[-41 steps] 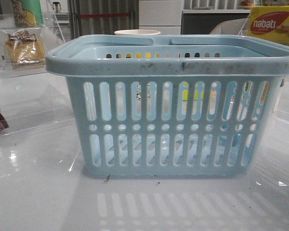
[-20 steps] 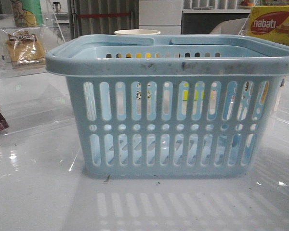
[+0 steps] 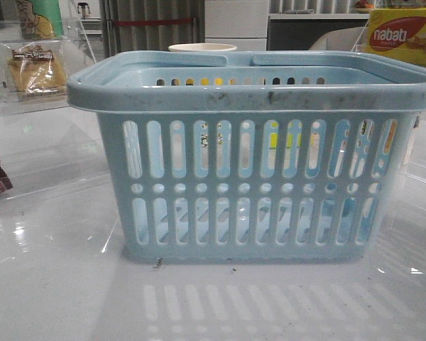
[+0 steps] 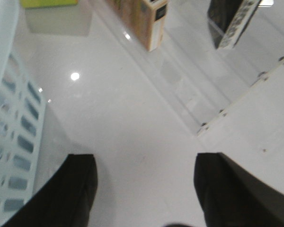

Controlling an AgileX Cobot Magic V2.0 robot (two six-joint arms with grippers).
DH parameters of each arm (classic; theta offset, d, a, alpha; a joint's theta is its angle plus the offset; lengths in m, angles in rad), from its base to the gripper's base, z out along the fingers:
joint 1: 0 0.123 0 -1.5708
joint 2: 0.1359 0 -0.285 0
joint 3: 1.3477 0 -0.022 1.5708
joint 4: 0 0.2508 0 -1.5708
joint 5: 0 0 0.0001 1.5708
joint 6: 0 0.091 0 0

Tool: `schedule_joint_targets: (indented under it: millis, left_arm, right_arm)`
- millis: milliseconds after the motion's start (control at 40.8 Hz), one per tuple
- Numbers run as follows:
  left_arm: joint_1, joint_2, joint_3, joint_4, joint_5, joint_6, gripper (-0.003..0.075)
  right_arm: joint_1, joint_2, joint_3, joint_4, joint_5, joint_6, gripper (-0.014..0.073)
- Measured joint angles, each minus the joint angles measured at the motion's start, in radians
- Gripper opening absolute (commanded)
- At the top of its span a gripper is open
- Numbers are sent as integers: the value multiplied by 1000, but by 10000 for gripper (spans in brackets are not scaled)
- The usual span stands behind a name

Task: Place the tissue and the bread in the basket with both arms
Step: 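Grasp the small white tissue pack with the right gripper and lift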

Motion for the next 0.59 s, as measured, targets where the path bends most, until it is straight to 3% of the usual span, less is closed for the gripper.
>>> schedule_joint_targets:
  millis: [269,588]
  left_arm:
    - [0,0,0,2,-1,0,517]
    - [0,0,0,3,-1,0,517]
  right_arm:
    - [-112,186,-211,2,-1,1,549]
    - [-119,445,-438,0,5,2,549]
